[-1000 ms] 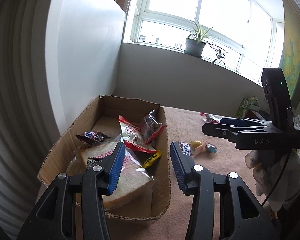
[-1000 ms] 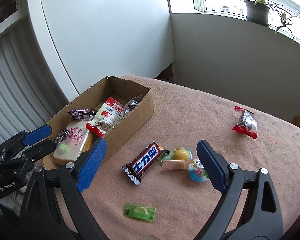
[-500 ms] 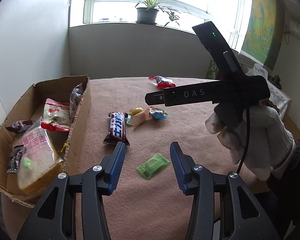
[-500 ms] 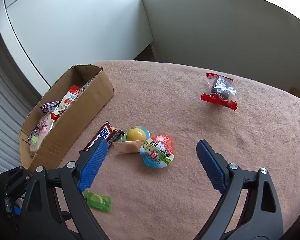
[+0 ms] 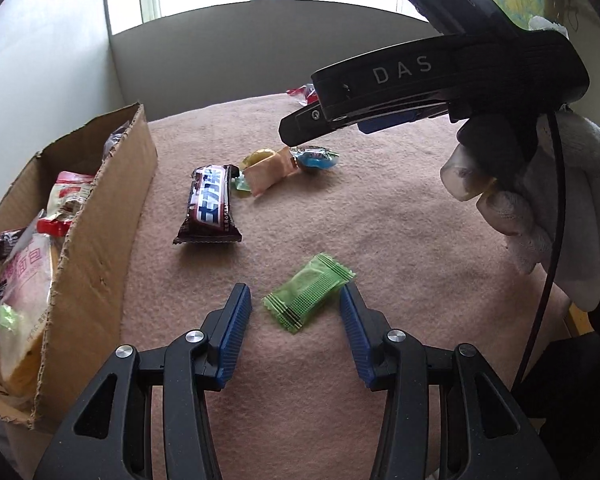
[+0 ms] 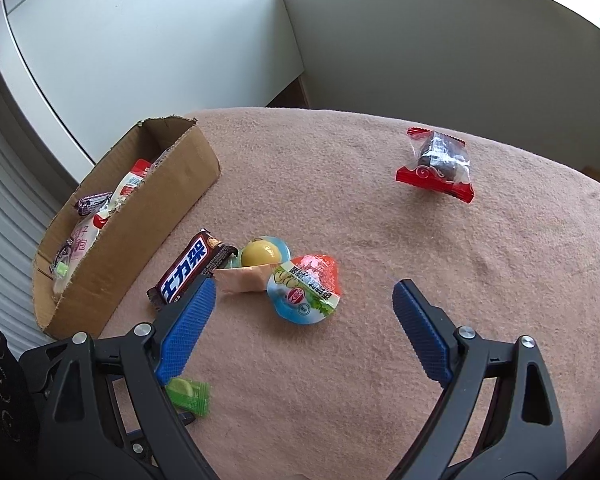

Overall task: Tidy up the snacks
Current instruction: 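Grasp the green candy packet with the left tool while the right tool grasps the jelly cup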

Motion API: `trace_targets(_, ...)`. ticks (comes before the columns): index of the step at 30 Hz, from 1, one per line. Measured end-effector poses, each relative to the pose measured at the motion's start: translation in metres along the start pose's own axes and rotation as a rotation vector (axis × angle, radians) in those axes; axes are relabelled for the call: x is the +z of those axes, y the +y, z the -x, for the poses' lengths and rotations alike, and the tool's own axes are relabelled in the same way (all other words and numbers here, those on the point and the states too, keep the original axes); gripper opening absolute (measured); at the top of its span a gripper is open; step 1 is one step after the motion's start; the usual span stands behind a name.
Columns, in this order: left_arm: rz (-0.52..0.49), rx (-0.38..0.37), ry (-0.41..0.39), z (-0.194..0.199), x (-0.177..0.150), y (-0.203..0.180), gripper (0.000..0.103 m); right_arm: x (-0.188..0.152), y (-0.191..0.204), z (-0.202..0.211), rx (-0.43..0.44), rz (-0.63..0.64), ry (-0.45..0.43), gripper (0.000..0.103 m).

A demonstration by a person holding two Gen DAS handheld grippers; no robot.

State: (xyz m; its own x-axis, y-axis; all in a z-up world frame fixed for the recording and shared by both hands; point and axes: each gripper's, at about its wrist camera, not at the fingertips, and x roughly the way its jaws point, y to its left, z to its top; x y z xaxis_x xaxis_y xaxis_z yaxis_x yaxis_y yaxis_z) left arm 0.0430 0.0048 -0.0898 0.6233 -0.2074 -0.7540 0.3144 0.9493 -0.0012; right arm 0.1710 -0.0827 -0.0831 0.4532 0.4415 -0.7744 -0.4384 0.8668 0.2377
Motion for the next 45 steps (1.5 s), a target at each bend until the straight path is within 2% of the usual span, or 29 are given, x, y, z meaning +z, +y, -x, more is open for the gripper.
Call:
trace_targets(5,0.059,0.019,0.009,-0.004,0.005,0.008,0.048,-0.001,-0.002,-0.002,0.009,-0.015,0.003,0.093)
trace_targets(6,0.063,0.018,0.010,-0.004,0.005,0.008,0.045,-0.001,-0.002,-0.002,0.011,-0.019,0.006,0.093)
trace_targets(9,0.070,0.015,0.010,-0.006,0.008,0.010,0.045,0.000,-0.003,-0.007,0.018,-0.033,0.023,0.084)
trace_targets(12,0.087,-0.020,0.009,-0.005,0.010,0.011,0.045,0.001,-0.006,-0.013,0.024,-0.052,0.035,0.083)
trace_targets(14,0.089,-0.025,0.012,-0.007,0.013,0.009,0.045,0.001,-0.006,-0.017,0.024,-0.058,0.045,0.078)
trace_targets(16,0.077,-0.020,0.013,-0.009,0.016,0.007,0.045,0.001,-0.006,-0.022,0.025,-0.061,0.062,0.065)
trace_targets(18,0.067,-0.014,0.017,-0.011,0.017,0.005,0.045,0.001,-0.004,-0.024,0.010,-0.047,0.064,0.064)
trace_targets(20,0.060,-0.006,0.016,-0.013,0.018,0.000,0.043,0.002,-0.003,-0.024,-0.001,-0.039,0.063,0.056)
trace_targets(21,0.057,-0.004,0.014,-0.014,0.018,0.007,0.038,0.002,-0.003,-0.024,-0.003,-0.039,0.065,0.045)
trace_targets(28,0.072,-0.004,0.006,-0.015,0.019,0.007,0.035,0.000,-0.005,-0.021,0.002,-0.050,0.060,0.044)
trace_targets(36,0.100,-0.018,-0.028,0.004,0.015,0.011,0.034,-0.002,-0.007,-0.002,0.011,-0.057,0.024,0.044)
trace_targets(45,0.131,-0.021,-0.123,0.044,0.019,0.016,0.034,0.004,0.011,0.034,0.018,-0.027,-0.069,0.044)
